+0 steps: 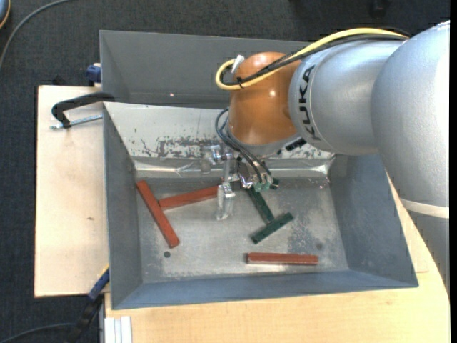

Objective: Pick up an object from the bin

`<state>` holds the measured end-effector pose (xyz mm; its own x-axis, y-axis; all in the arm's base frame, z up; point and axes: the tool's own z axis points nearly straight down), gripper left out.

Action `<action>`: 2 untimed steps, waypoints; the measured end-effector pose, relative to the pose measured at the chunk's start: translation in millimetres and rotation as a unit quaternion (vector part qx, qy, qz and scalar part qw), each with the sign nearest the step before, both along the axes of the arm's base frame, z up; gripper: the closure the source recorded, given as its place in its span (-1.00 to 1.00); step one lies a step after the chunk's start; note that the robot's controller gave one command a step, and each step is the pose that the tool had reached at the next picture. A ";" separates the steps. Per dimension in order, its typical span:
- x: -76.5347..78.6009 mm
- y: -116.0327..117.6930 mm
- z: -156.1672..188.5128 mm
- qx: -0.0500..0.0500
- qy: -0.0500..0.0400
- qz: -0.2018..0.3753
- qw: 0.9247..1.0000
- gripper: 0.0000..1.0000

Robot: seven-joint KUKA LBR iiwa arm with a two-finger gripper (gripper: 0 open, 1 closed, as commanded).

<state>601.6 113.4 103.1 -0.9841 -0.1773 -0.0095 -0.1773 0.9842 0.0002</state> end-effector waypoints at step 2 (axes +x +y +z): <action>-0.4 10.8 -33.6 0.000 0.006 -0.087 0.996 -1.00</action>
Offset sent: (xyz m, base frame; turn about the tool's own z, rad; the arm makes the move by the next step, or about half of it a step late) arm -0.0005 0.0212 0.0072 0.0302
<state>601.2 124.2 69.6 -1.0000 -0.0046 0.0023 -0.0046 1.0000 0.0011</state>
